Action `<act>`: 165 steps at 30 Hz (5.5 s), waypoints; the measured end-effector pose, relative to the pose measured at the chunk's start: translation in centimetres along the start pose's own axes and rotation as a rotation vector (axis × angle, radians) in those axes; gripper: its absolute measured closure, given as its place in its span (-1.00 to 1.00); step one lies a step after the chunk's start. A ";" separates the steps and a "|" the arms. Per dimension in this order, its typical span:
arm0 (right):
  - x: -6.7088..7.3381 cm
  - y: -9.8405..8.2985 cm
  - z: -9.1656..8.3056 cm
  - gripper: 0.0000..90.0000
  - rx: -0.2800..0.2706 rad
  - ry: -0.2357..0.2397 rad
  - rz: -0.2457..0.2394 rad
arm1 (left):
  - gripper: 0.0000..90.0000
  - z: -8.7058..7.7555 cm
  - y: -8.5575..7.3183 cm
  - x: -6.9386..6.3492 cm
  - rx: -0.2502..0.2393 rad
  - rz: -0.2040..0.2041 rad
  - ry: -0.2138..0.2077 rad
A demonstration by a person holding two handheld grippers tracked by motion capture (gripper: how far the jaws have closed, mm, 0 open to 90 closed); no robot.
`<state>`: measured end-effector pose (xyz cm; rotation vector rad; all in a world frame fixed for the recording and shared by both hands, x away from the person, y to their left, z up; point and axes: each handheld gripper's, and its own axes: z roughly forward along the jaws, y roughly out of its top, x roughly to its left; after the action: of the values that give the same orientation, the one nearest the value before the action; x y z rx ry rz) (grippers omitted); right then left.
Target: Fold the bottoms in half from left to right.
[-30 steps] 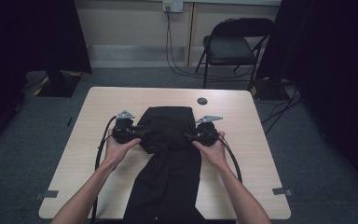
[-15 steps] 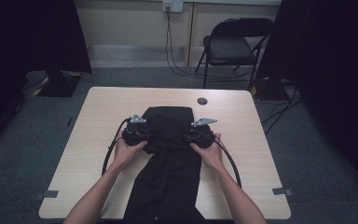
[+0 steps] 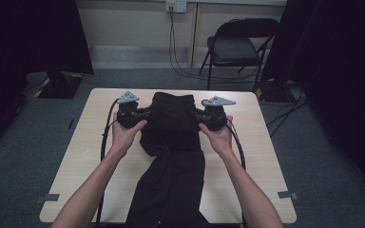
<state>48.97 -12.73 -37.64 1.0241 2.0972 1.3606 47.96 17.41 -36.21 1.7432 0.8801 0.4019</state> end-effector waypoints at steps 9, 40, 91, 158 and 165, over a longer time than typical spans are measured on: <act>2.2 3.0 -5.9 0.72 -0.145 0.102 -0.043 | 0.72 -7.1 1.0 -4.7 -0.085 0.082 -0.088; 2.1 -11.5 3.5 0.73 0.246 0.029 -0.020 | 0.64 3.7 -13.1 -1.0 0.356 0.074 0.102; 4.2 -13.9 -1.8 0.38 0.340 0.086 -0.130 | 0.52 -4.3 -15.2 -6.7 0.501 0.214 -0.137; 1.2 -8.2 0.4 0.16 0.192 0.030 -0.050 | 0.43 0.6 -8.4 -3.0 0.249 0.109 -0.043; 0.0 -8.7 3.9 -0.07 0.248 0.050 -0.025 | -0.07 4.0 -8.9 -0.1 0.311 0.047 0.034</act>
<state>48.66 -12.60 -47.17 1.0645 2.3517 1.1449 47.28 15.85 -45.83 2.0497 0.9668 0.3395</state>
